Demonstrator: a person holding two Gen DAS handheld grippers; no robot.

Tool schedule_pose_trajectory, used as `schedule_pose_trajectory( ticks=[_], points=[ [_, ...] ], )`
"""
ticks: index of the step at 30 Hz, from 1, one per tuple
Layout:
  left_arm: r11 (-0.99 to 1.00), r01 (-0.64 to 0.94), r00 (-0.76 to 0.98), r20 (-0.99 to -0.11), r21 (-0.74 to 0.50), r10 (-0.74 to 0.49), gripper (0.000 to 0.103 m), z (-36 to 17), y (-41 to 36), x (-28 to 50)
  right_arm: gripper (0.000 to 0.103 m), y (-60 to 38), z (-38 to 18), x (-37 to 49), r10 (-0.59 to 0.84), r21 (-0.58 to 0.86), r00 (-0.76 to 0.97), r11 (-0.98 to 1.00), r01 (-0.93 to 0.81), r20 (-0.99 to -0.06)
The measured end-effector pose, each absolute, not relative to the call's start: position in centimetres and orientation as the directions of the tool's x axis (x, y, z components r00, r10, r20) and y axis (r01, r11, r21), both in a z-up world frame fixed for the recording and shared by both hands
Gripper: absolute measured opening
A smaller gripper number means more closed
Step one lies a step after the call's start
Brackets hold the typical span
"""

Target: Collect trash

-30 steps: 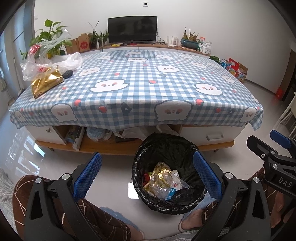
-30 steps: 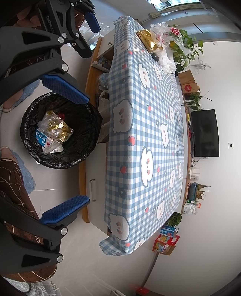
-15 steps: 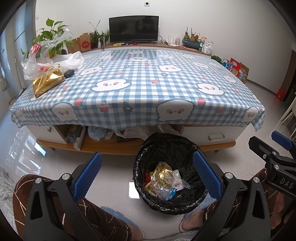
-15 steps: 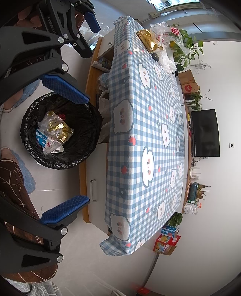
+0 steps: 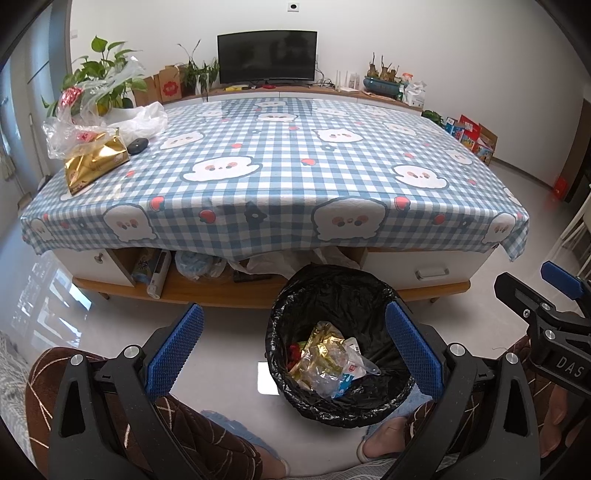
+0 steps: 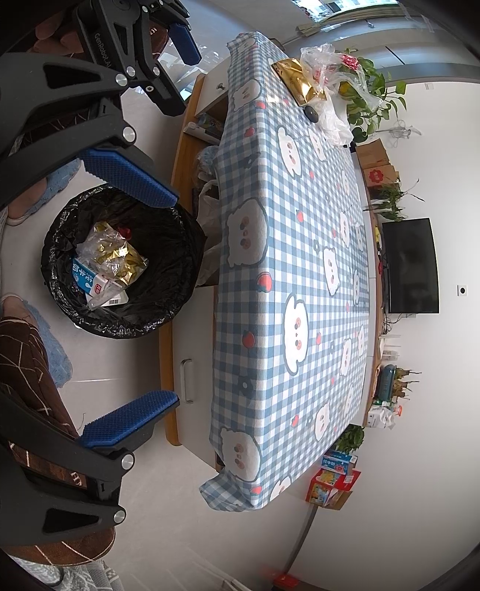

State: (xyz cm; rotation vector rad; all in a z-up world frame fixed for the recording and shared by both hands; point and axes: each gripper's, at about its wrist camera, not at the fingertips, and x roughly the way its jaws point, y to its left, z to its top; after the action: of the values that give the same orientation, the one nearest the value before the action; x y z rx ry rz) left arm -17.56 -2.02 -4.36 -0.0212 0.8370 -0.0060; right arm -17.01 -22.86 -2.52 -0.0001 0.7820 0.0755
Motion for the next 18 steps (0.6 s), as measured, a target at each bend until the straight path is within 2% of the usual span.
schedule_pose_trajectory(
  ticks=[18],
  points=[
    [1.0,-0.01,0.665,-0.747,-0.021,-0.009,0.097,-4.52,-1.88,-17.4,0.095,-22.83,-2.62,-17.04,0.068,0.028,0.707,0.997,-0.068,-0.704]
  ],
)
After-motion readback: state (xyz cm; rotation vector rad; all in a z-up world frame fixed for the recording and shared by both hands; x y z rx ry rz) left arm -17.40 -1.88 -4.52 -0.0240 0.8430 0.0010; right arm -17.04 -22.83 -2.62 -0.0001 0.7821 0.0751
